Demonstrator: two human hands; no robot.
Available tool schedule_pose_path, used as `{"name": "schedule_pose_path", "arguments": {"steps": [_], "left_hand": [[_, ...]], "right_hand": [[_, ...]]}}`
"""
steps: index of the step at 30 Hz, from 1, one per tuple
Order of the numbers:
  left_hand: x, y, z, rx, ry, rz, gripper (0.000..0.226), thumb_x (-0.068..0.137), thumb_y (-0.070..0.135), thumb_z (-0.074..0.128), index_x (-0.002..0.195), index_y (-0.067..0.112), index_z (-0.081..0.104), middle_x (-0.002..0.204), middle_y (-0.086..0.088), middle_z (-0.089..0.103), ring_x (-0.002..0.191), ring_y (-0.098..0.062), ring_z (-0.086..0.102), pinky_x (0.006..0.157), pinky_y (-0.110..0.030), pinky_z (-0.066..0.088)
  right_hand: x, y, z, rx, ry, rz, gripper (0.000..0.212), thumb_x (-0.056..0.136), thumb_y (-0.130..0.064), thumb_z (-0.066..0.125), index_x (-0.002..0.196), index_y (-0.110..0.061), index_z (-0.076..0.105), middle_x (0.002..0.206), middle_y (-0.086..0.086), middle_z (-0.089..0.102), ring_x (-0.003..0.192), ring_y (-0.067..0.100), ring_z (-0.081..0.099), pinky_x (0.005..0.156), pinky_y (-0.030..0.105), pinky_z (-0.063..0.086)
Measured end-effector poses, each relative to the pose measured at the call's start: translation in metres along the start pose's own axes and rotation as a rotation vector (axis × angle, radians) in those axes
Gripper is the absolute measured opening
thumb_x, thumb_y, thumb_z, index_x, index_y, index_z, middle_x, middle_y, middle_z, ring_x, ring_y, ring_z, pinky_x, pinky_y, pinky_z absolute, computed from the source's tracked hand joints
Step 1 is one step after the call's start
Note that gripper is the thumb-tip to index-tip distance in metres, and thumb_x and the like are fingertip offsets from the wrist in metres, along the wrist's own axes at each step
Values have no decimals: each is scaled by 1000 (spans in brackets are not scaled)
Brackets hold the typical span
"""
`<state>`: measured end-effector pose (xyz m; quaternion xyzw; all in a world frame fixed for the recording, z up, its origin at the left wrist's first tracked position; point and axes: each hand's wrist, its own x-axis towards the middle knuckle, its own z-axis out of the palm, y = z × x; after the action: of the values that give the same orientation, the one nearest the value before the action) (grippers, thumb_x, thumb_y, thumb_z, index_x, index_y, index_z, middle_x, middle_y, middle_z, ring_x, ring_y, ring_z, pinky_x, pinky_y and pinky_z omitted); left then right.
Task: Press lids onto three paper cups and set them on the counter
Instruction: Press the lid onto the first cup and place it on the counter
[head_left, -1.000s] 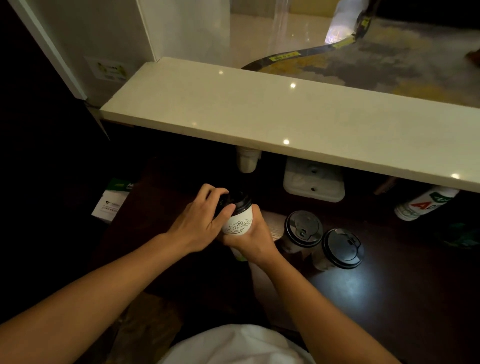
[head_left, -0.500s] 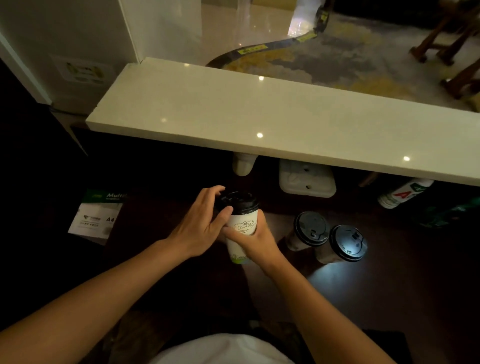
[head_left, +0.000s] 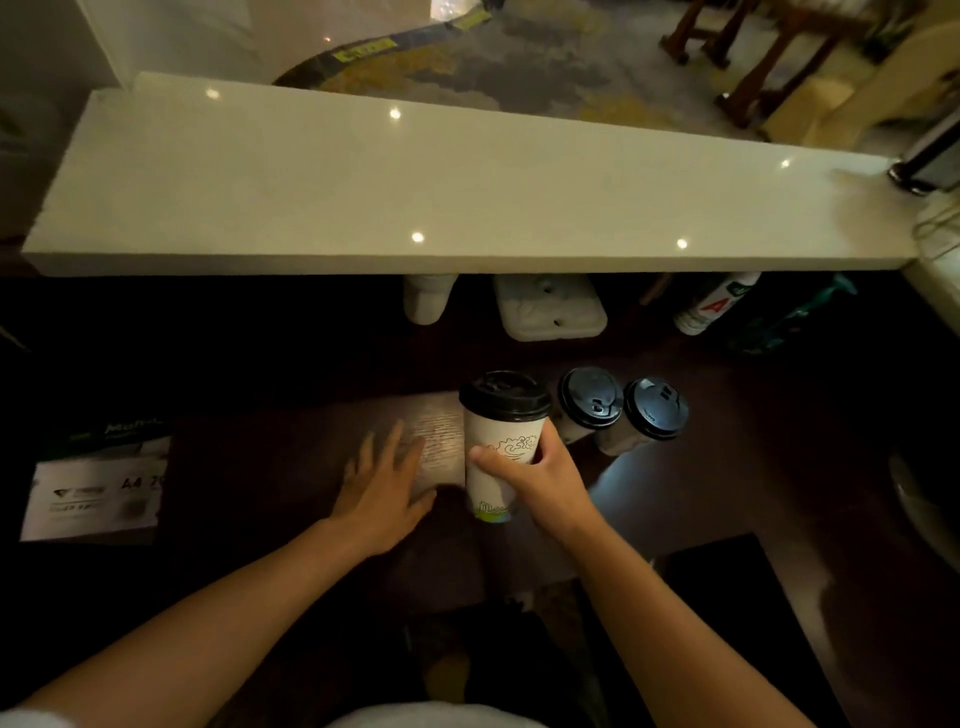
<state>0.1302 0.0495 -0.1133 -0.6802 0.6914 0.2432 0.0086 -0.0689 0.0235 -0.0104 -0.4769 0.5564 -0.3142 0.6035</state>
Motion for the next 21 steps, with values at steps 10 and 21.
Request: {"name": "schedule_pose_path", "arguments": {"steps": [10, 21], "left_hand": [[7, -25, 42, 138, 50, -205, 99, 69, 86, -11, 147, 28, -24, 157, -11, -30, 140, -49, -29, 108, -69, -15], [10, -29, 55, 186, 130, -211, 92, 78, 82, -1, 150, 28, -20, 160, -12, -23, 141, -49, -26, 110, -70, -11]], "right_hand": [[-5, -5, -15, -120, 7, -45, 60, 75, -8, 87, 124, -26, 56, 112, -1, 75, 101, 10, 73, 81, 27, 60], [12, -125, -24, -717, 85, -510, 83, 67, -9, 86, 139, -24, 49, 125, -7, 59, 117, 16, 59, 98, 35, 51]]}}
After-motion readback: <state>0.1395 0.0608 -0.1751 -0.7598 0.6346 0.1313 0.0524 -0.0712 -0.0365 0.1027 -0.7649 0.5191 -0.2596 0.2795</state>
